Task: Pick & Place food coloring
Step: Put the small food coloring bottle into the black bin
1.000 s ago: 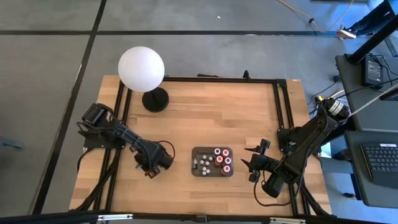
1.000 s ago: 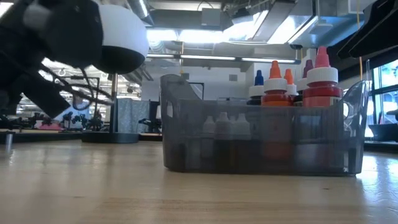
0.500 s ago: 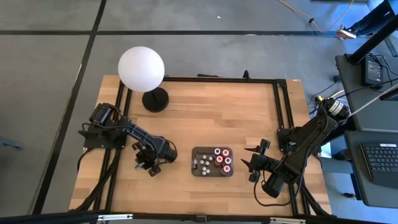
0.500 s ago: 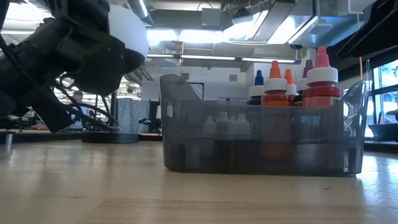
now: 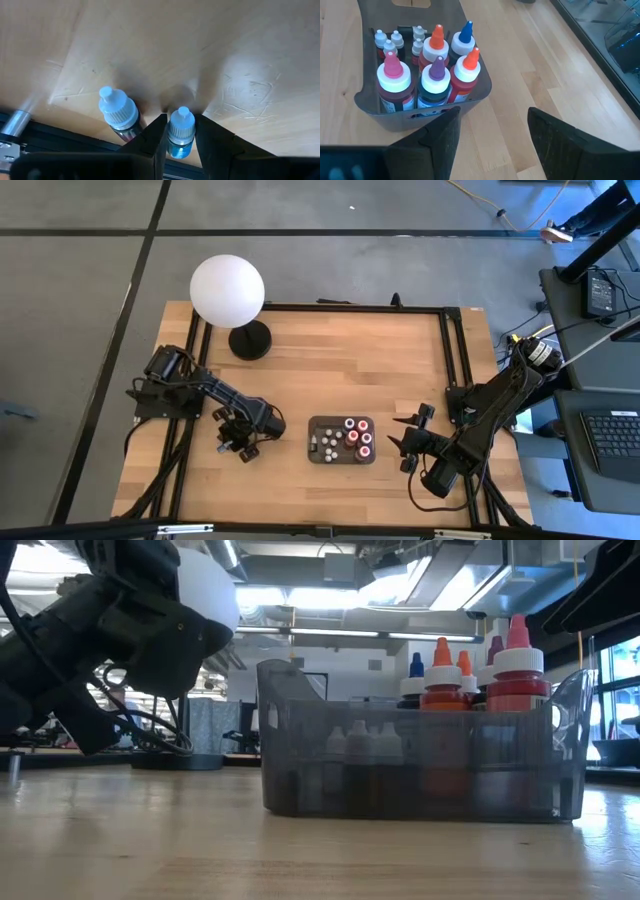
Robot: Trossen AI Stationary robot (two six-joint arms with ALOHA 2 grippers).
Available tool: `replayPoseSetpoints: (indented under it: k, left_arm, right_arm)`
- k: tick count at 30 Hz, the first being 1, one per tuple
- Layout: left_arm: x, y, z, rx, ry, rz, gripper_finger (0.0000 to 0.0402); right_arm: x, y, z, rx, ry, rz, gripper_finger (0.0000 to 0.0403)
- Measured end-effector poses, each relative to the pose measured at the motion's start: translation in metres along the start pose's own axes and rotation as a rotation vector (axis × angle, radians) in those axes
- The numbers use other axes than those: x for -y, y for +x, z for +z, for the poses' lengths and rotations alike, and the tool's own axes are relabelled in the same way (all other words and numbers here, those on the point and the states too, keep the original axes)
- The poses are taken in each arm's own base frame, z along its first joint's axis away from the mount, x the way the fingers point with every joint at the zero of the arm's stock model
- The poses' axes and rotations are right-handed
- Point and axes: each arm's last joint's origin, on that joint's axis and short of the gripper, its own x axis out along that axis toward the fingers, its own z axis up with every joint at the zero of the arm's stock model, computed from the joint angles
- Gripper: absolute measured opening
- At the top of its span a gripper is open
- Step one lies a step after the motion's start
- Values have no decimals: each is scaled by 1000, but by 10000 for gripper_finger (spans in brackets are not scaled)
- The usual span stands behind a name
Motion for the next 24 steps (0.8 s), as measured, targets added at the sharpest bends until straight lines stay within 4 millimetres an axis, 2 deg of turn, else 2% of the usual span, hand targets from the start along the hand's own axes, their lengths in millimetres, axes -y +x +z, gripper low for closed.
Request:
replayPoseSetpoints:
  k: [18,24]
  left_arm:
    - [0,0,0,0,7,0,100]
    - [0,0,0,-1,5,2,116]
  right_arm:
    - [0,0,0,0,0,0,233]
    - [0,0,0,0,0,0,233]
